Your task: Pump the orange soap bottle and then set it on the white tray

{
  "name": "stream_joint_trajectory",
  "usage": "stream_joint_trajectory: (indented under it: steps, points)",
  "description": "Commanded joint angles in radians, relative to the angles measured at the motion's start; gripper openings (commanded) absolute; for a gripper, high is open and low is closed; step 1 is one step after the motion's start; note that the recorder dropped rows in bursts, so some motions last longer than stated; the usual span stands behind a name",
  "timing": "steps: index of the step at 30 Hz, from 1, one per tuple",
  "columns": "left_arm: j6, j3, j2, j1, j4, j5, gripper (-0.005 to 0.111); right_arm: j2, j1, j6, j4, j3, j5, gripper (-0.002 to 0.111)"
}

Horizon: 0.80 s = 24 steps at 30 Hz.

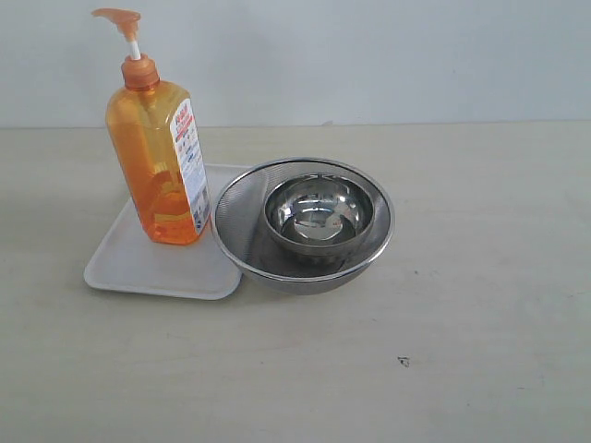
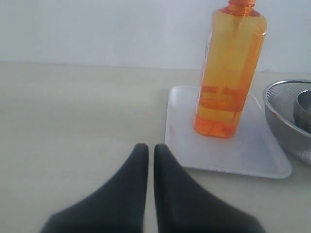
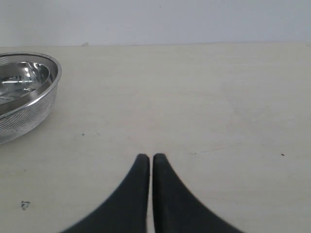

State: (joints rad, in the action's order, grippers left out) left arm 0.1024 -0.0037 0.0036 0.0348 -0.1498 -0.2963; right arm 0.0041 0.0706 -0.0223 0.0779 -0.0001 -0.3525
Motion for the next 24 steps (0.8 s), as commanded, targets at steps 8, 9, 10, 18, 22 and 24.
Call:
stream_joint_trajectory:
  steps: [8, 9, 10, 18, 22, 24]
  points:
    - [-0.057, 0.004, -0.004, 0.002, 0.004, 0.000, 0.005, -0.004, -0.003, 0.001, -0.004, 0.000, 0.005, 0.000]
    - [-0.059, 0.004, -0.004, 0.002, 0.003, 0.000, 0.005, -0.004, -0.003, 0.001, -0.004, 0.000, 0.005, 0.000]
    - [-0.064, 0.004, -0.004, 0.002, 0.003, 0.000, 0.005, -0.004, -0.003, 0.001, -0.004, 0.000, 0.005, 0.000]
    - [-0.087, 0.004, -0.004, 0.002, 0.000, -0.004, 0.005, -0.004, -0.003, 0.001, -0.004, 0.000, 0.005, 0.000]
    - [-0.081, 0.004, -0.004, 0.002, 0.000, -0.004, 0.005, -0.004, -0.003, 0.001, -0.004, 0.000, 0.005, 0.000]
    - [-0.050, 0.004, -0.004, 0.002, 0.005, -0.004, 0.005, -0.004, -0.003, 0.001, -0.004, 0.000, 0.005, 0.000]
